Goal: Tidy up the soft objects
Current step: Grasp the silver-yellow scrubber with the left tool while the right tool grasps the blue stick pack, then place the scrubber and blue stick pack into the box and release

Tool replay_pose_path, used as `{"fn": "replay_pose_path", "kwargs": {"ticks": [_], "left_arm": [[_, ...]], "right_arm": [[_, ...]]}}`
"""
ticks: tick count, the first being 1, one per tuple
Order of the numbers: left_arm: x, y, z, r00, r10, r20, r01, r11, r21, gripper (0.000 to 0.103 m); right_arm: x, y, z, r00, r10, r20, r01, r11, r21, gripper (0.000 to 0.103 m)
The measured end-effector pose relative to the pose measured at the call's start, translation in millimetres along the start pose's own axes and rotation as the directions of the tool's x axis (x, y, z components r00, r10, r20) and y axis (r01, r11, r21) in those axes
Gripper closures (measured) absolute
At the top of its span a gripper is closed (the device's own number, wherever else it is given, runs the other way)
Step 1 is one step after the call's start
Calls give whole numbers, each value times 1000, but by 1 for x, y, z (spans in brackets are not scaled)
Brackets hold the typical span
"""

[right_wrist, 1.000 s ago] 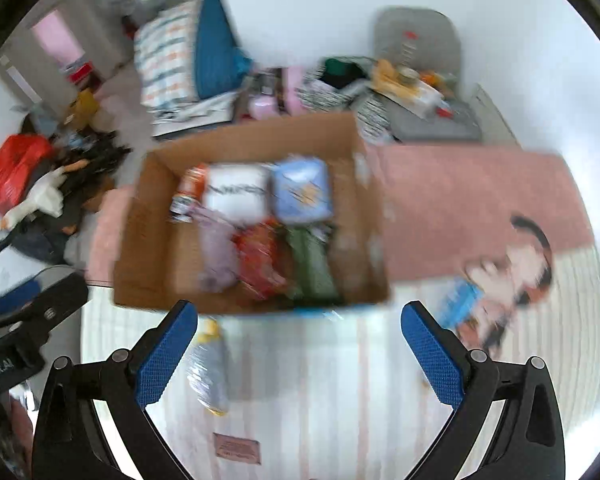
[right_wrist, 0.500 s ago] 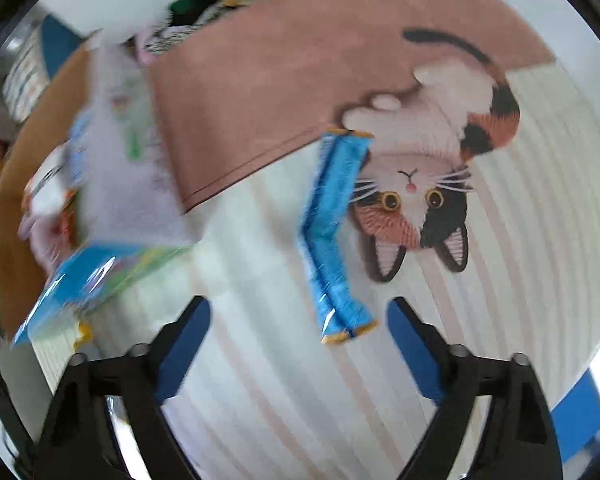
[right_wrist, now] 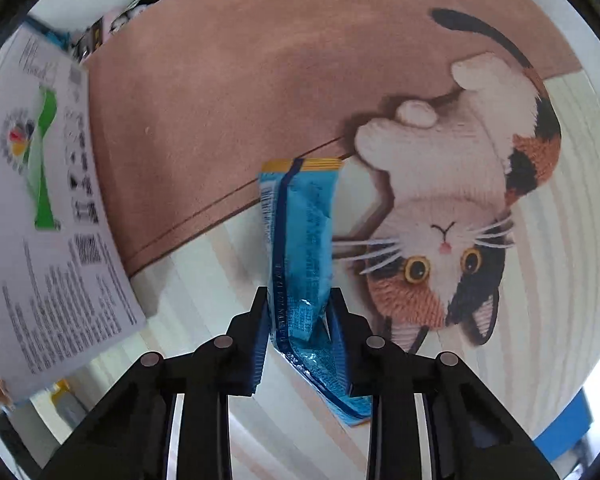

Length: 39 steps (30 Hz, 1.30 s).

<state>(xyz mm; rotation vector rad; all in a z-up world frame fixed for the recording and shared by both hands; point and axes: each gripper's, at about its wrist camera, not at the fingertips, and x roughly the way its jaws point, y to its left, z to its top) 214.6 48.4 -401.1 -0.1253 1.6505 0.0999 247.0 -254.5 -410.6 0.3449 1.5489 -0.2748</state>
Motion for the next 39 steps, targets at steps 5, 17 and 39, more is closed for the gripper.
{"fn": "replay_pose_path", "kwargs": {"ticks": [5,17,39], "left_arm": [[4,9,-14,1000,-8,10,8,1000,-18,52],[-31,-14,-57,993,-101,65,97,993,61,52],[-238,-15,48,888,-159,431,105,984,146,52]], "right_arm": [[4,17,-43,998,42,-39,-47,992,-121,76],[-28,56,-149,966,230,-115,-253,930,-265,81],[-227,148,-67,899,402,176,-292,847,-444,81]]}}
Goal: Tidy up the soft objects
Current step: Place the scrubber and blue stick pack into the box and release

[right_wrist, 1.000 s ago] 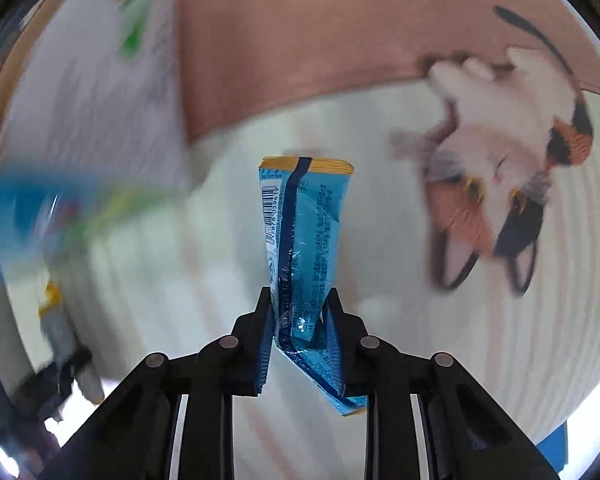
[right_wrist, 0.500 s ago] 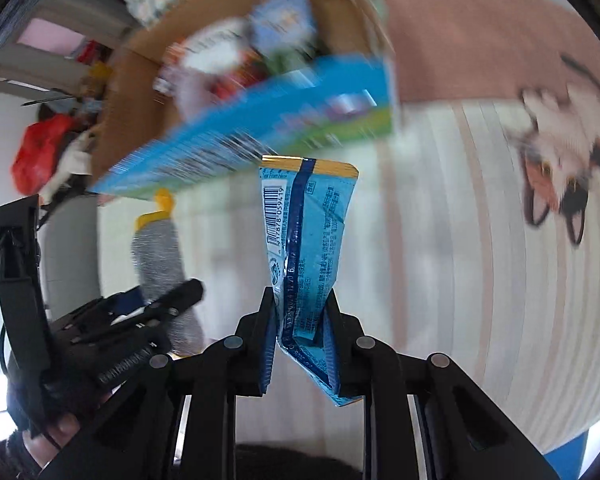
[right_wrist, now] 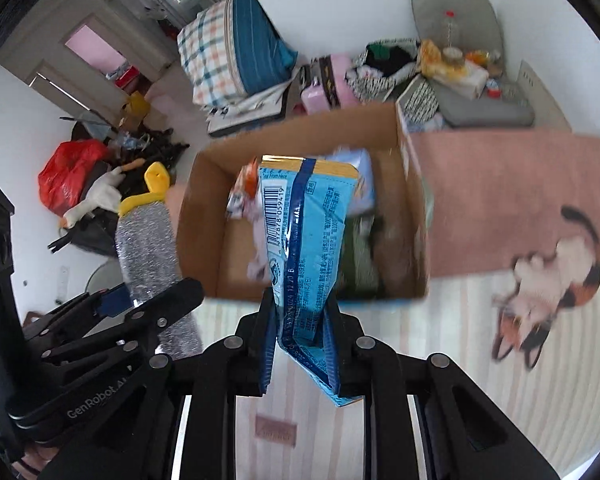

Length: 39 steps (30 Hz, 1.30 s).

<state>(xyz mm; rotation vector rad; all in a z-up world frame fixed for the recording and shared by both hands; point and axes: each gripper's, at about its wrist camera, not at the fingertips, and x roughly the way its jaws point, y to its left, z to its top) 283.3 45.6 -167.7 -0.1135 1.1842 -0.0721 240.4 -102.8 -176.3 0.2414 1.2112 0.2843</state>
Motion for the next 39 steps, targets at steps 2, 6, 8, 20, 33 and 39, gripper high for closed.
{"fn": "replay_pose_path", "kwargs": {"ticks": [2,6,8,20,33,39], "left_arm": [[10,10,12,1000,21,-10,-21,1000,-18,52],[45,38,38,995,53,-82,-59,996,-73,52],[65,50,43,990,52,-135,-66,993,-98,52],[176,86,61,903,38,-427,-98,988,-117,52],[188,96,68,895,-1,-445,-90,979,-184,29],[167,84,66,925,51,-377,-108,985,-132,8]], "right_arm": [[7,-1,23,999,-36,11,36,999,-5,81],[32,-14,62,997,-78,-17,78,997,26,81],[51,-23,76,995,-96,-40,98,994,47,81],[156,-45,107,955,-244,-169,257,965,60,81],[195,-50,108,913,-335,-233,355,934,48,55],[187,-55,106,930,-286,-232,313,946,86,20]]}}
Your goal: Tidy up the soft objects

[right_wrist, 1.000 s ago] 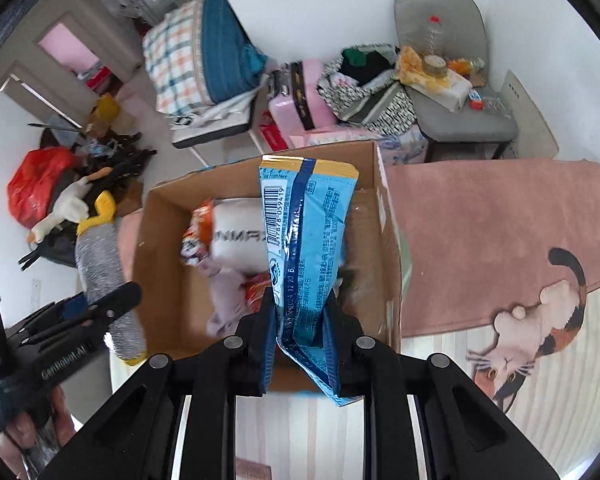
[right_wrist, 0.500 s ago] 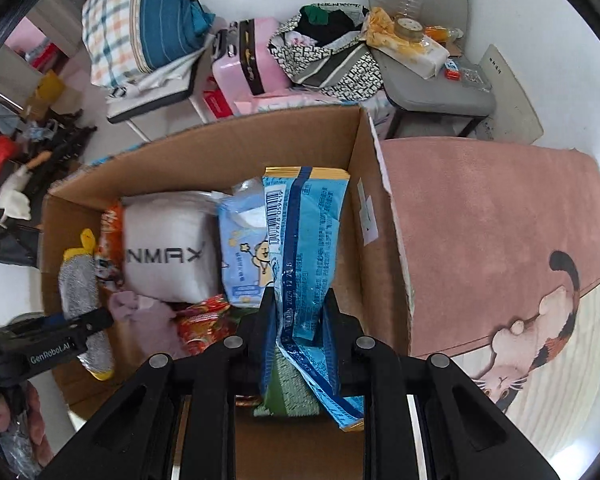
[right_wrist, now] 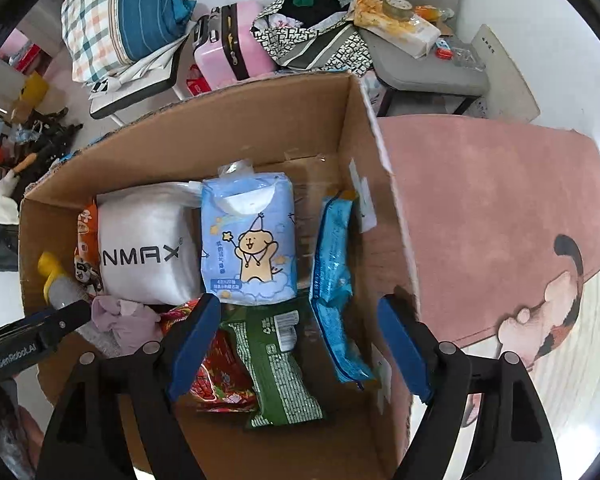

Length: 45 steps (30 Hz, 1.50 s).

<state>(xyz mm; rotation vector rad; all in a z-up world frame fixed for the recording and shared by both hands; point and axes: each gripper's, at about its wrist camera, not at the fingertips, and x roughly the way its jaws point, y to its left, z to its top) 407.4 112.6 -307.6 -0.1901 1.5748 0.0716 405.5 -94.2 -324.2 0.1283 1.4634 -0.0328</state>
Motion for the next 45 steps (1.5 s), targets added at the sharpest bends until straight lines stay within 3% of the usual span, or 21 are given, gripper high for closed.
{"fn": "replay_pose_path", "kwargs": {"ticks": [2,6,9,15,24,28,33,45], "left_arm": [[-1,-3,-5,1000,2,11,-2,1000,10,0],[-7,0,-17,998,10,60,-11,1000,17,0],[-11,0,-25,997,14,78,-15,1000,17,0],[-14,-3,-39,994,31,105,-35,999,36,0],[-41,-6,-57,987,44,157,-53,997,52,0],[-79,-13,-79,967,72,244,-93,993,73,0],[-127,-17,-114,942,42,334,-75,994,86,0],[-237,-21,-208,873,-11,488,-47,993,107,0]], "right_arm": [[-3,-1,-3,1000,3,5,-3,1000,-6,20],[-9,1,-11,1000,7,17,-7,1000,-23,12],[-12,10,-22,1000,-6,25,7,998,-69,0],[-12,22,-40,998,-46,31,49,992,-116,0],[-30,24,-47,998,-38,54,44,992,-121,0],[-63,20,-60,995,-12,103,23,993,-114,0],[-110,14,-85,984,18,175,3,993,-118,0],[-243,1,-173,932,61,357,-6,988,-154,0]]}}
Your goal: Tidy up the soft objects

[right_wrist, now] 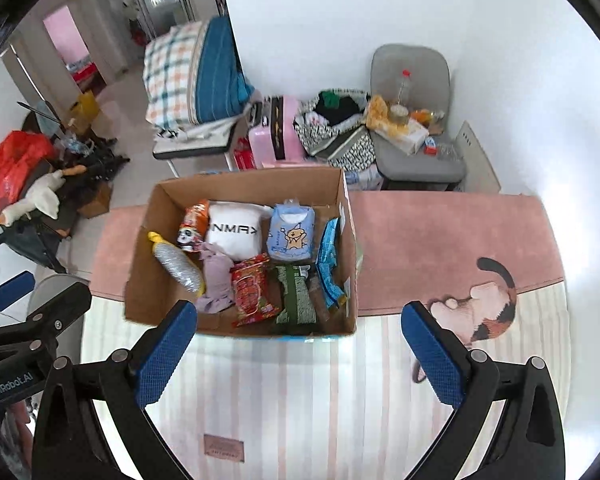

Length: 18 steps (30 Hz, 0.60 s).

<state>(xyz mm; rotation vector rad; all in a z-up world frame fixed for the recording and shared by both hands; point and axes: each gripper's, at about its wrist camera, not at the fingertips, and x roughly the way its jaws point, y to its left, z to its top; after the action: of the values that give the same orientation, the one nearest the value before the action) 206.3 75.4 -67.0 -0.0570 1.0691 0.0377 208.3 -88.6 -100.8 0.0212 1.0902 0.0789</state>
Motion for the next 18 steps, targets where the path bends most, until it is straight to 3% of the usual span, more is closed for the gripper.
{"fn": "replay_pose_path", "kwargs": {"ticks": [10,18], "left_arm": [[-90,-7,-31,997,-20,72,22,1000,-19,0],[-129,-8,-46,994,-39,100,41,999,-24,0]], "right_arm": [[-109,-3,-41,995,15,95,-15,1000,0,0],[-176,-10,-71,987,-15,163,17,1000,-11,0]]}}
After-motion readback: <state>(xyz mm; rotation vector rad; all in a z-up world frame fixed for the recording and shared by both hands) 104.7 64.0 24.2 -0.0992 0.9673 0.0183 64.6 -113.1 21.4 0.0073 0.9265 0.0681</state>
